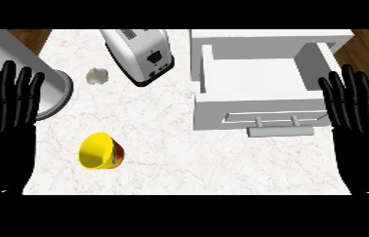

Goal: Pick up the cup, place it into the drawer and close the drawer

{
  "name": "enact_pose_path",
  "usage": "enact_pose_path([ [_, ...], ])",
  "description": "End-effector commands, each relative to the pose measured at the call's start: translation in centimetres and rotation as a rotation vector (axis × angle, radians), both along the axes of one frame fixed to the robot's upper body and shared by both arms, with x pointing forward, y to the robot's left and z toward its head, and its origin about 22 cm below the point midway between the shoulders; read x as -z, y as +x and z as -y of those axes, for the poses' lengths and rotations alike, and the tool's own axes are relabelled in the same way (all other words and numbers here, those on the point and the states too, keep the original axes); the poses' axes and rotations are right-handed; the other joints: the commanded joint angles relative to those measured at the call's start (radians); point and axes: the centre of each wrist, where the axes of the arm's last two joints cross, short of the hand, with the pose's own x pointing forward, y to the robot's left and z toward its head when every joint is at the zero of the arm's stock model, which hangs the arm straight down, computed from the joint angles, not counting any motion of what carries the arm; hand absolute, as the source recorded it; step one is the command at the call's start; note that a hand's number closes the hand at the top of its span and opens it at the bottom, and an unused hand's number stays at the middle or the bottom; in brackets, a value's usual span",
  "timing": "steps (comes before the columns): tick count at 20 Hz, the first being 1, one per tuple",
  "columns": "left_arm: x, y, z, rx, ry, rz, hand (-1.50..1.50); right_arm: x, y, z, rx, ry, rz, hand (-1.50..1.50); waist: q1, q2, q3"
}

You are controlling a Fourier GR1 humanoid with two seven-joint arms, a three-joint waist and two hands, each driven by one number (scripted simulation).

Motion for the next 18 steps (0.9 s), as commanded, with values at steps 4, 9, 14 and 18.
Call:
enact_pose_path([
  [4,0.1,0.0,-1.5,0.350,0.001,-0.015,-1.50,-1.0,-0.8,0.3,0.003,0.000,0.047,-1.50,0.030,0.006,0.013],
  [9,2.8,-0.9,-3.5,0.452,-0.160,-0.293,-1.50,0.1,1.1,-0.4,-0.083,-0.081,-0.102,-1.50,0.047,0.010,0.013],
  [14,5.7,0.5,-5.6,0.456,-0.194,-0.331,-1.50,-0.8,3.6,-1.7,-0.094,-0.084,-0.094,-1.50,0.038,0.009,0.014],
  [18,7.6,1.8,-6.8,0.393,-0.165,-0.375,-1.50,1.2,3.1,1.1,-0.111,-0.080,-0.103,-1.50,0.031,0.008,0.015],
])
